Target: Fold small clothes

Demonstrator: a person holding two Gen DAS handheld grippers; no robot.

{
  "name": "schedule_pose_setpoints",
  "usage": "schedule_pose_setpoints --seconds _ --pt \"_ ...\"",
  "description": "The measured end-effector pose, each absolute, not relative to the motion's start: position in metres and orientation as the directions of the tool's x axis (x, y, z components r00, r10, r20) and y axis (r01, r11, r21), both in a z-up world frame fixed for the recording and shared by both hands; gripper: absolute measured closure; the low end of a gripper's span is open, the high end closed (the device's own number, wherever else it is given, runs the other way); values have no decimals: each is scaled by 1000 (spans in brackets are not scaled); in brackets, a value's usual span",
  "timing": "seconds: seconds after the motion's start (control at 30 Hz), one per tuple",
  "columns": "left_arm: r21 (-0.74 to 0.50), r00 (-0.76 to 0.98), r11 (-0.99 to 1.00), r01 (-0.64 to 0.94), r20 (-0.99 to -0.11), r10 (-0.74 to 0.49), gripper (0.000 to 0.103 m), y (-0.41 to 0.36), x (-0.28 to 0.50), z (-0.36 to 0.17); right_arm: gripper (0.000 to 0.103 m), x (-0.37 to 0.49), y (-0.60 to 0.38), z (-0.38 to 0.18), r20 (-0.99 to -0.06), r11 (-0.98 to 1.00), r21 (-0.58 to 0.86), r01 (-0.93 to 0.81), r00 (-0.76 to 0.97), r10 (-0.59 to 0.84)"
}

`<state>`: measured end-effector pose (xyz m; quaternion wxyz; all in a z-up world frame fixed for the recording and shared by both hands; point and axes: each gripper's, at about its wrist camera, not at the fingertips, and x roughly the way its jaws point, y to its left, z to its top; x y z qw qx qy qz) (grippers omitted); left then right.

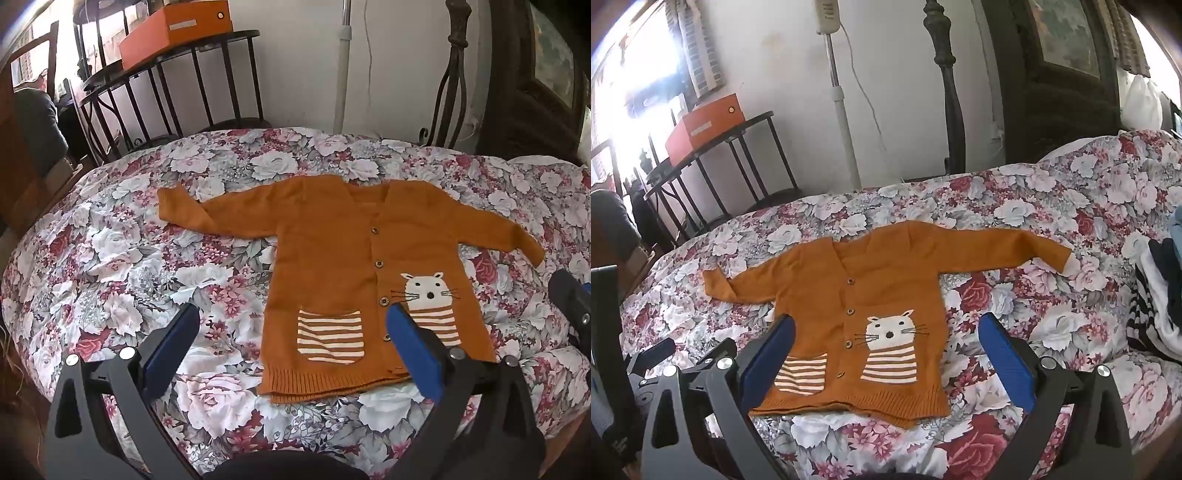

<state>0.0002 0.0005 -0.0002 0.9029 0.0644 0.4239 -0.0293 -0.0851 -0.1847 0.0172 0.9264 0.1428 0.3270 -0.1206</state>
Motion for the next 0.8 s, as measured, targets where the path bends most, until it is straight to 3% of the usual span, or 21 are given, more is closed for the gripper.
schedule_pose_setpoints --seconds 0.8 --pt "91 640 990 112 -769 -2 5 1 0 0 3 -85 -188 14 -644 930 186 317 754 -128"
